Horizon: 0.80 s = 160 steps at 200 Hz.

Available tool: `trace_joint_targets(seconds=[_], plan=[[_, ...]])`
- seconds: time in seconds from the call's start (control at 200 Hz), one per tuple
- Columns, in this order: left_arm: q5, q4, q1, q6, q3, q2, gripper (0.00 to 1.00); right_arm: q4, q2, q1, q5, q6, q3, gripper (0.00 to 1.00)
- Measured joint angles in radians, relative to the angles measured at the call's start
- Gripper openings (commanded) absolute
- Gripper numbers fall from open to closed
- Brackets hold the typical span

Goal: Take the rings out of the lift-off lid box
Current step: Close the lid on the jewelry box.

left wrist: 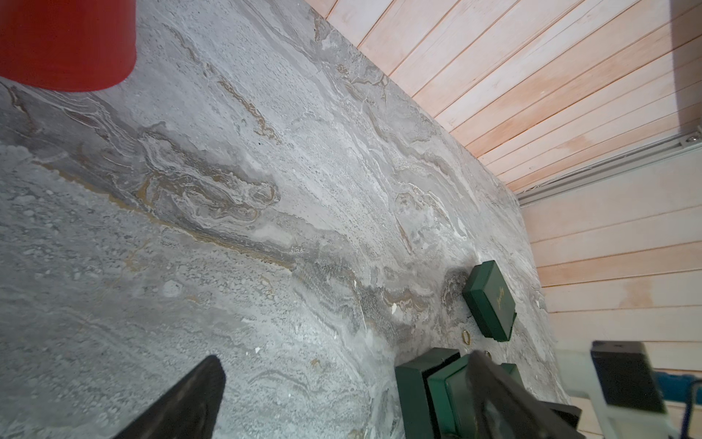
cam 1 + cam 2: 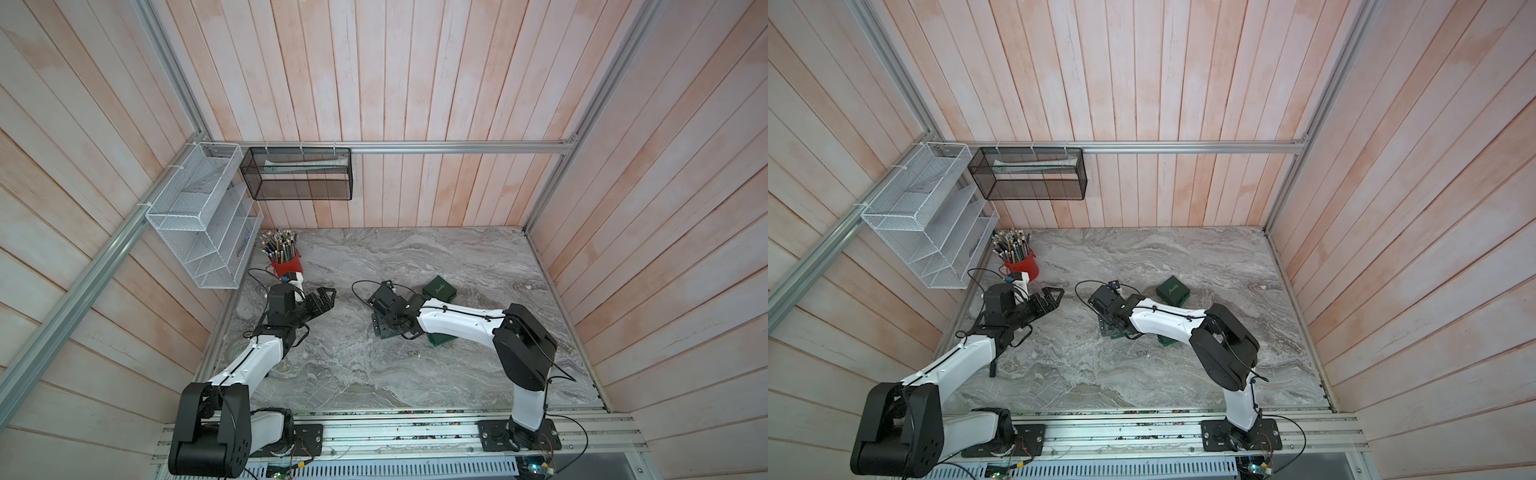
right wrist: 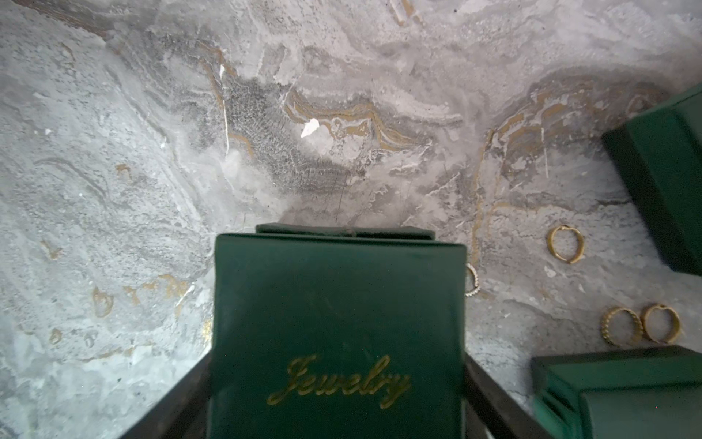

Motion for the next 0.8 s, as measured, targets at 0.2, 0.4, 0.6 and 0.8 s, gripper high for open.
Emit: trace_joint_targets(seconds=[0.2, 0.4, 0.6, 0.8], plan=[[0.012, 0.001, 0.000, 0.000, 0.000, 0.002, 1.00, 0.009, 0.000, 0.004, -0.003, -0.011, -0.001, 0.84], [0.015, 0.003, 0.000, 0.000, 0.000, 0.003, 1.00, 0.012, 0.000, 0.004, -0.003, -0.021, -0.008, 0.85], [0.018, 0.010, 0.000, 0.000, 0.000, 0.011, 1.00, 0.012, 0.000, 0.004, -0.004, -0.024, -0.019, 0.86], [0.018, 0.011, 0.000, 0.000, 0.000, 0.014, 1.00, 0.012, 0.000, 0.004, -0.003, -0.027, -0.019, 0.87]])
